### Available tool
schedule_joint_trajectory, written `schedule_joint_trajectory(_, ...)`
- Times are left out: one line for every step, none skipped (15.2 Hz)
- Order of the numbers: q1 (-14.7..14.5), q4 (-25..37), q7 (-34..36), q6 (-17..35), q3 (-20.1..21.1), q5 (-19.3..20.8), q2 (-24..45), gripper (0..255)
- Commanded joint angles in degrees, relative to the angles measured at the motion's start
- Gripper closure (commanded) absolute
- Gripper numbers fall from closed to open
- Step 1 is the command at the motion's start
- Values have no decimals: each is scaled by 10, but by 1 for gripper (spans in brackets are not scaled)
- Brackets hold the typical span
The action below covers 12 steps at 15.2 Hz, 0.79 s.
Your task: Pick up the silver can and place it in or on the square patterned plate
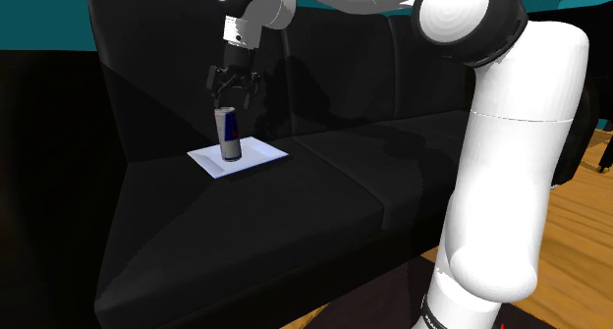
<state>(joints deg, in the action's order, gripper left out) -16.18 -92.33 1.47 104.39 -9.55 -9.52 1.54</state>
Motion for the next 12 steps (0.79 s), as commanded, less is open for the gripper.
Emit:
schedule_joint_trajectory(1, 18, 1, -19, -1, 0, -1, 0)
schedule_joint_trajectory(3, 37, 1, -38, -3, 0, 0, 0)
schedule_joint_trajectory(4, 58, 1, -58, -4, 0, 1, 0)
schedule_joint_trajectory(6, 75, 2, -74, -5, 0, 2, 0)
schedule_joint_trajectory(6, 75, 2, -74, -5, 0, 2, 0)
schedule_joint_trajectory(6, 75, 2, -74, -5, 0, 2, 0)
schedule_joint_trajectory(6, 75, 2, -74, -5, 0, 2, 0)
schedule_joint_trajectory(6, 75, 2, -74, -5, 0, 2, 0)
schedule_joint_trajectory(6, 75, 2, -74, -5, 0, 2, 0)
schedule_joint_trajectory(6, 75, 2, -74, -5, 0, 2, 0)
schedule_joint_trajectory(6, 75, 2, -74, -5, 0, 2, 0)
schedule_joint_trajectory(6, 75, 2, -74, -5, 0, 2, 0)
